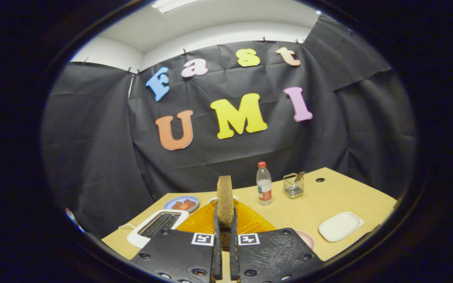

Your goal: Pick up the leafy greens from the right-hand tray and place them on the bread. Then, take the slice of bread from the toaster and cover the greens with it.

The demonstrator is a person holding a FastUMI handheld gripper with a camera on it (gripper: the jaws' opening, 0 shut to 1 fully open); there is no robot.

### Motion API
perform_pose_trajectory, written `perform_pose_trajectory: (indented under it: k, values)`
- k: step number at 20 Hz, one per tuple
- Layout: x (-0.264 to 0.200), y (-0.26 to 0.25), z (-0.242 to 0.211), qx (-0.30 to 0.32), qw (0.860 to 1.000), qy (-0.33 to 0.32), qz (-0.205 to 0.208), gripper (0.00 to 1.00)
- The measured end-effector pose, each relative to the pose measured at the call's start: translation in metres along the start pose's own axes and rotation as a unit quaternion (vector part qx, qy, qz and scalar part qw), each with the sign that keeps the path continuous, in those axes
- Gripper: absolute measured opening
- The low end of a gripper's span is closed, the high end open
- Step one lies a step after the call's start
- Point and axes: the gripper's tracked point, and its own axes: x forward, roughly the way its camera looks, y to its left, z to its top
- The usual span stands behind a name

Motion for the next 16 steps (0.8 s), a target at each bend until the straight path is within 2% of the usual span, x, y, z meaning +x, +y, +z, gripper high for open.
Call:
perform_pose_trajectory:
  k: [3, 6, 16]
  values:
    - [0.008, -0.032, -0.024, 0.01, 1.0, 0.015, -0.023, 0.08]
    - [0.02, -0.043, -0.057, 0.016, 0.998, 0.042, -0.033, 0.08]
    - [0.042, -0.044, -0.12, 0.051, 0.994, 0.087, -0.028, 0.08]
